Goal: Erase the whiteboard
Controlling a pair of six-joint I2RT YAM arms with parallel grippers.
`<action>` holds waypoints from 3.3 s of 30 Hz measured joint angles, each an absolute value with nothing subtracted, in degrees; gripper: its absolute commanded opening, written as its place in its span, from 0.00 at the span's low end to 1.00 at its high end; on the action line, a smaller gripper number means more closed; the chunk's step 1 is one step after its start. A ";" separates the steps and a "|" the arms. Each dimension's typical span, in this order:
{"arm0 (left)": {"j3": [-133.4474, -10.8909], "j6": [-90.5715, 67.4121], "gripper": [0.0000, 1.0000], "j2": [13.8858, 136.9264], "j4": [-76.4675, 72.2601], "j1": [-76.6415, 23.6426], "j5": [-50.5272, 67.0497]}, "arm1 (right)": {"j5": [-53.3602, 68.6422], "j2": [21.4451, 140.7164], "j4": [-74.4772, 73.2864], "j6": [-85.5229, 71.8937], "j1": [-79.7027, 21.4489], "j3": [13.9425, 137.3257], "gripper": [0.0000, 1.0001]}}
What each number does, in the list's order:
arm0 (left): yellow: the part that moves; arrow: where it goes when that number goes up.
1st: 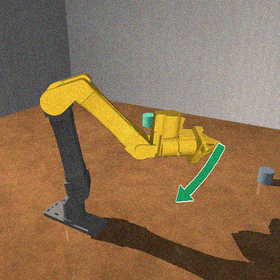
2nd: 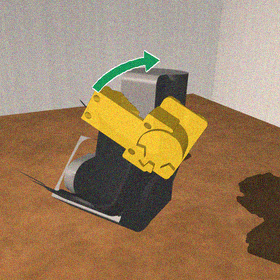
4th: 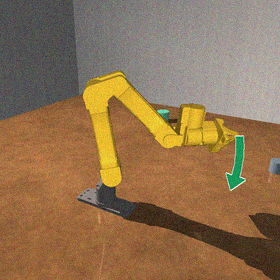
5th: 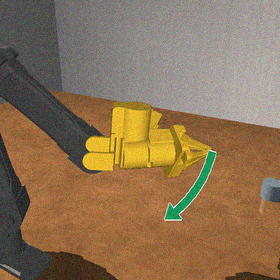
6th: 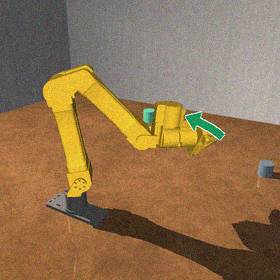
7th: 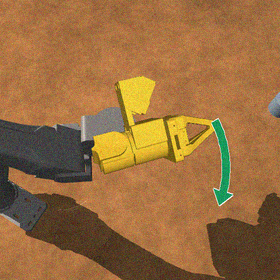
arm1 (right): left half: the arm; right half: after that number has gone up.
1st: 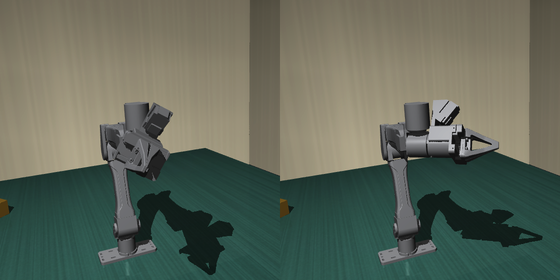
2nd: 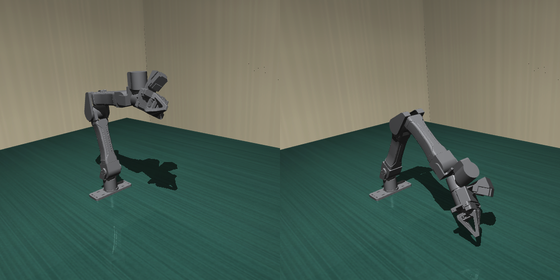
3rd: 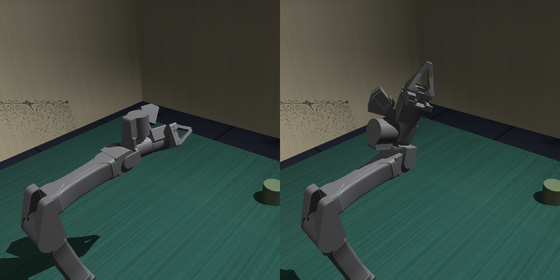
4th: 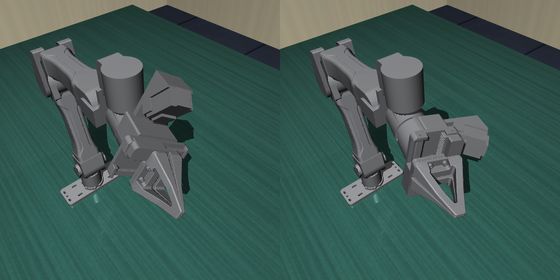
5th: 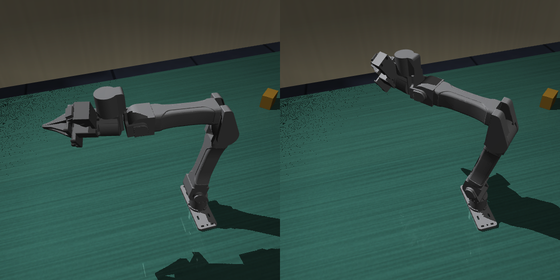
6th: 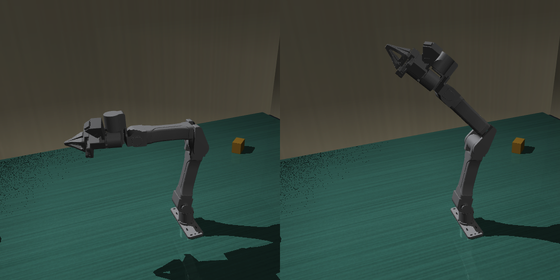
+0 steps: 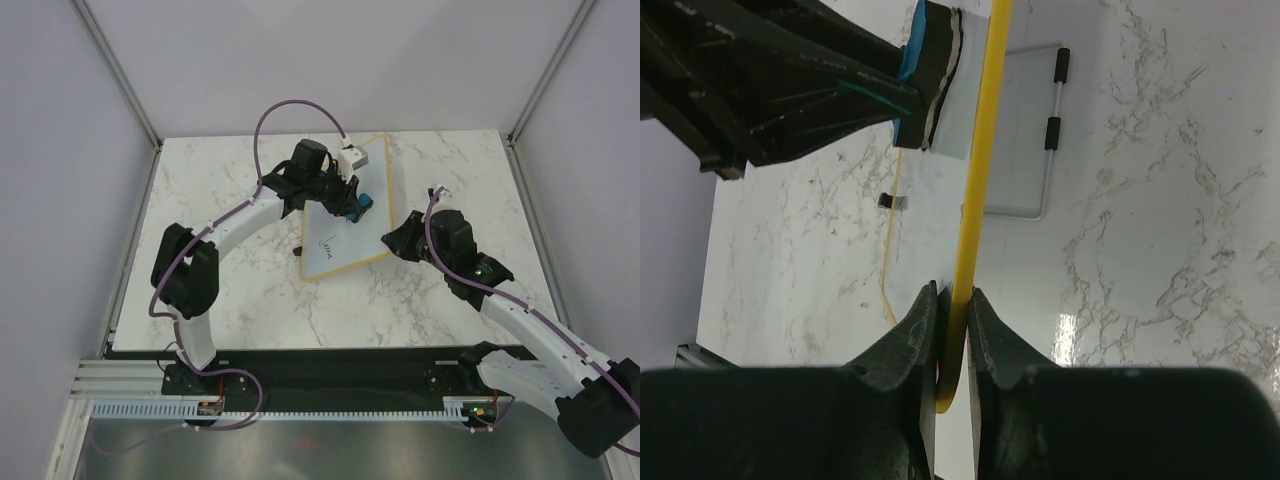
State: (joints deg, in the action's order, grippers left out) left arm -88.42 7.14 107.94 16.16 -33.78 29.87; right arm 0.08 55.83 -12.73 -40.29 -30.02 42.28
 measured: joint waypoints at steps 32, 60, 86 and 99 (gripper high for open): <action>-100.68 8.58 0.02 120.03 21.80 -25.43 30.44 | -0.27 56.34 -11.20 -40.29 -30.04 42.13 0.00; -92.07 5.96 0.02 116.55 20.16 -23.46 39.46 | -0.71 55.09 -11.60 -40.10 -30.17 41.28 0.00; -69.38 8.88 0.02 100.90 15.14 -28.60 25.98 | -0.73 54.78 -11.66 -40.03 -30.26 41.28 0.00; -61.34 8.43 0.02 94.70 8.97 -32.62 27.59 | -1.61 54.08 -13.78 -39.09 -30.13 41.28 0.00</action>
